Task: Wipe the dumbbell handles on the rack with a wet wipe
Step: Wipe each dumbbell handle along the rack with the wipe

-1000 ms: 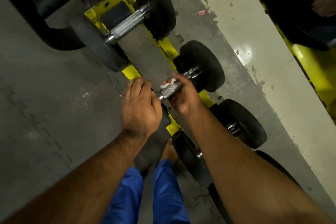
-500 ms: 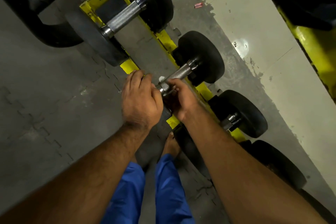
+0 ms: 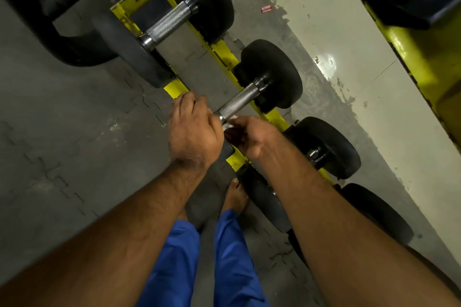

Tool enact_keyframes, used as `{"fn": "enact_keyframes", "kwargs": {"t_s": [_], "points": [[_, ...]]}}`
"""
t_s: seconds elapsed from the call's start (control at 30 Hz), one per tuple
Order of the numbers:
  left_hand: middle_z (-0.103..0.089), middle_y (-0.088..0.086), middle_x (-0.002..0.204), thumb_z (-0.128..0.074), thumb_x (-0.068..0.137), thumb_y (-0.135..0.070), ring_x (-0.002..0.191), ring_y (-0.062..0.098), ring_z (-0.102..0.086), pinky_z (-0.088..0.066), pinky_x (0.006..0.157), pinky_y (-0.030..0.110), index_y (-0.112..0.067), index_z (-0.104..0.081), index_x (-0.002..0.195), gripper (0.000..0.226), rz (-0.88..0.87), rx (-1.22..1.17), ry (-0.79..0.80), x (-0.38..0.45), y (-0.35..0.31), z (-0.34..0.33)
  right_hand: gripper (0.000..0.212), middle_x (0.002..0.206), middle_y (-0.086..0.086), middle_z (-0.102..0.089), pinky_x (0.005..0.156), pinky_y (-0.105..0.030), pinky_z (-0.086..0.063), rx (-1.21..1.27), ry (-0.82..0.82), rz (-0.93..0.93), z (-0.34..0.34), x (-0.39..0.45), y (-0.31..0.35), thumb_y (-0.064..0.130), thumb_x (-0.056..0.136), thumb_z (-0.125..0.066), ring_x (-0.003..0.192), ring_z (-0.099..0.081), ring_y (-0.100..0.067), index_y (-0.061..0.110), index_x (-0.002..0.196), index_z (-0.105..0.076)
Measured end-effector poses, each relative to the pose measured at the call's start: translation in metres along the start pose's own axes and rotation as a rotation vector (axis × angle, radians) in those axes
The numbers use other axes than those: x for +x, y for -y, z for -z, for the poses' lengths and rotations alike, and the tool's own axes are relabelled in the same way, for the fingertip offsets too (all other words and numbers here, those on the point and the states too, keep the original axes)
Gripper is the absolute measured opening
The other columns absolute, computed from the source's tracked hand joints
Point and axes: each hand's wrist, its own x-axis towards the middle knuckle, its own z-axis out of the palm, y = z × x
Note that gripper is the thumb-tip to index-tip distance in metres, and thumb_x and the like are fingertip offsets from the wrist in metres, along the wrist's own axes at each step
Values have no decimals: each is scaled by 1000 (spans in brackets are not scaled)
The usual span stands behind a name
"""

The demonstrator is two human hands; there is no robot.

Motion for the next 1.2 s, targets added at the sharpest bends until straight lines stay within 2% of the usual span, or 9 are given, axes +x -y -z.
{"fn": "enact_keyframes", "kwargs": {"t_s": [0.2,0.33,0.43,0.5,0.57,0.67,0.8,0.93,1.2], "points": [[-55,21,132,-37,97,-28,130,34,-47,-33,115,48,0,-58,123,43,-120,83,46,-12,-4,13,37,90,-11,-65,65,-24,-57,145,-44,56,3,-28,-8,-8,94,-44,73,-61,-17,14,120,-58],[-57,21,131,-34,91,-24,132,35,-47,-34,115,48,1,-57,125,48,-143,51,76,-27,-8,29,25,99,-13,-65,62,-25,-59,195,-51,112,7,-54,-10,-2,92,-50,79,-63,-20,17,103,-64],[-58,19,128,-29,89,-24,132,34,-47,-35,115,48,1,-58,125,52,-179,32,103,-39,-15,42,22,102,-12,-65,79,-32,-58,159,-60,156,15,-72,-12,-3,91,-56,93,-64,-25,16,99,-63],[-59,18,126,-29,88,-23,131,33,-48,-34,115,47,0,-59,125,53,-194,14,114,-48,-22,46,19,97,-10,-67,84,-33,-56,14,-73,197,23,-84,-14,-3,89,-62,93,-64,-23,14,96,-63],[-60,18,125,-29,87,-21,130,33,-49,-35,115,47,0,-59,124,52,-203,-6,122,-57,-29,47,12,87,-7,-67,73,-26,-54,-185,-130,250,32,-92,-16,3,89,-67,82,-64,-17,14,88,-63],[-62,18,119,-33,86,-17,123,33,-53,-40,111,48,0,-62,119,47,-225,-52,115,-73,-42,44,10,82,-3,-65,77,-33,-53,-385,-271,368,51,-94,-19,11,88,-71,80,-61,-17,14,87,-61],[-63,15,115,-34,84,-18,117,32,-57,-47,104,43,-1,-64,115,47,-223,-112,127,-95,-58,33,19,87,2,-67,64,-11,-51,-680,-265,523,80,-86,-26,7,92,-64,76,-63,-6,6,111,-64],[-65,15,109,-36,83,-18,106,33,-61,-51,93,40,-2,-67,112,45,-157,-125,158,-117,-71,11,21,103,-1,-73,86,-33,-56,-1038,-213,654,110,-78,-29,8,91,-60,95,-68,-15,16,108,-70],[-58,14,128,-49,98,-19,116,31,-55,-45,94,38,-2,-58,127,34,96,-144,181,-147,-95,-34,14,93,-6,-68,64,-33,-40,-1472,-186,1031,143,-62,-37,13,91,-55,90,-61,-31,16,103,-62]]}}
